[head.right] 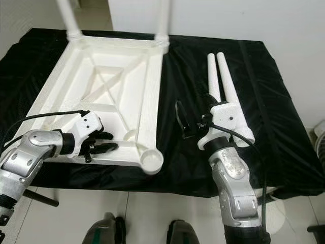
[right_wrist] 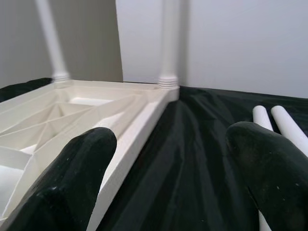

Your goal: Building children table

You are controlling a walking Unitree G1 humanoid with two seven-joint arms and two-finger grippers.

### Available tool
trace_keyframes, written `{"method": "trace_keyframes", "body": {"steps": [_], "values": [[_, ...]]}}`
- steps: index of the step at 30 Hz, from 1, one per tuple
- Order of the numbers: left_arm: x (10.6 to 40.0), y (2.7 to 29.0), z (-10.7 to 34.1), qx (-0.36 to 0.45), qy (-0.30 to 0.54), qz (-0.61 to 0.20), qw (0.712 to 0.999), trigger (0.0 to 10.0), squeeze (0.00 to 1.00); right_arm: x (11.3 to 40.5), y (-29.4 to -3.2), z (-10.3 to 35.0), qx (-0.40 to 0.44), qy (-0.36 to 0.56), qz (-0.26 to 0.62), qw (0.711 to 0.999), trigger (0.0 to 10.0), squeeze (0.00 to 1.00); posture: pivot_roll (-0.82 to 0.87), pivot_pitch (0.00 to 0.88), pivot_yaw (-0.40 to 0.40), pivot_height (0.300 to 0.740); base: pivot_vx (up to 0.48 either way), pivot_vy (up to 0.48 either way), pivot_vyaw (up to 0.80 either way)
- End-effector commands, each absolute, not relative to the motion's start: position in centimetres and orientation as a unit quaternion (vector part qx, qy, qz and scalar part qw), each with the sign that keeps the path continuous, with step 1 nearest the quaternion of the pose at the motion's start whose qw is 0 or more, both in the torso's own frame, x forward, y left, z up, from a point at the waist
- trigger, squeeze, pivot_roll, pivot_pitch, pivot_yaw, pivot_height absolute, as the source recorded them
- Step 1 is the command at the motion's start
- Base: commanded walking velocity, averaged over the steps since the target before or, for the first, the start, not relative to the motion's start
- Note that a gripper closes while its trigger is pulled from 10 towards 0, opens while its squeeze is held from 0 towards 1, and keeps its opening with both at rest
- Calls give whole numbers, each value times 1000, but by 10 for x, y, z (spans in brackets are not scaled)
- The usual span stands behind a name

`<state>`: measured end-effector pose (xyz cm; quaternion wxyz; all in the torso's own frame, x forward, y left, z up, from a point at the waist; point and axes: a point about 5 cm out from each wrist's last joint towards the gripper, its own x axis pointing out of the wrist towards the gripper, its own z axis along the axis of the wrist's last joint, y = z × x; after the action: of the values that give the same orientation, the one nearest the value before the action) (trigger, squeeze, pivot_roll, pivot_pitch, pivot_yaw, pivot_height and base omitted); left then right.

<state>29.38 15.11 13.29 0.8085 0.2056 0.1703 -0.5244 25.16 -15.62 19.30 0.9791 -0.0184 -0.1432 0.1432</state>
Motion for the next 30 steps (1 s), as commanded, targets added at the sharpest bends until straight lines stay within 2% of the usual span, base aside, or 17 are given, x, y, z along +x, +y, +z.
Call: {"method": "trace_keyframes", "body": {"steps": [1, 7, 8, 9, 10, 11, 15, 20, 24, 25, 27, 28, 30], "values": [[300, 163, 133, 198, 169, -457, 851, 0, 0, 252, -156, 194, -19, -145, 137, 980, 10000, 0, 21, 104, 34, 740, 0, 0, 0], [303, 155, 138, 169, 145, -428, 876, 0, 0, 253, -154, 195, -13, -150, 128, 980, 10000, 0, 24, 109, 30, 740, 0, 0, 0], [302, 142, 142, 156, 122, -423, 884, 2275, 0, 257, -150, 196, -2, -154, 114, 981, 10000, 0, 24, 109, 30, 740, 0, 0, 0], [301, 135, 143, 150, 114, -427, 884, 1647, 0, 259, -148, 196, 4, -157, 107, 982, 10000, 0, 24, 109, 30, 740, 0, 0, 0], [301, 135, 143, 150, 114, -427, 884, 1647, 0, 259, -148, 196, 4, -157, 107, 982, 10000, 0, 24, 109, 30, 740, 0, 0, 0], [299, 129, 145, 147, 106, -431, 884, 2392, 0, 261, -146, 197, 11, -159, 102, 982, 10000, 0, 28, 114, 28, 740, 0, 0, 0], [298, 122, 147, 147, 95, -432, 885, 2627, 0, 263, -141, 197, 19, -162, 96, 982, 10000, 0, 30, 116, 28, 740, 0, 0, 0], [296, 109, 152, 135, 79, -433, 888, 2353, 0, 266, -138, 197, 28, -163, 83, 983, 10000, 0, 33, 116, 26, 740, 0, 0, 0], [289, 95, 152, 130, 70, -448, 881, 2745, 0, 267, -137, 193, 37, -159, 61, 985, 10000, 0, 34, 114, 26, 740, 0, 0, 0], [286, 95, 149, 139, 73, -452, 878, 3804, 0, 268, -138, 190, 39, -155, 49, 986, 10000, 0, 34, 114, 27, 740, 0, 0, 0], [284, 97, 147, 149, 73, -452, 876, 3804, 0, 268, -139, 188, 39, -152, 40, 987, 10000, 0, 35, 114, 28, 740, 0, 0, 0], [285, 101, 146, 166, 71, -448, 876, 10000, 0, 268, -141, 187, 38, -150, 34, 987, 10000, 0, 36, 115, 27, 740, 0, 0, 0], [285, 101, 146, 166, 71, -448, 876, 10000, 0, 268, -141, 187, 38, -150, 34, 987, 10000, 0, 36, 115, 27, 740, 0, 0, 0]]}}
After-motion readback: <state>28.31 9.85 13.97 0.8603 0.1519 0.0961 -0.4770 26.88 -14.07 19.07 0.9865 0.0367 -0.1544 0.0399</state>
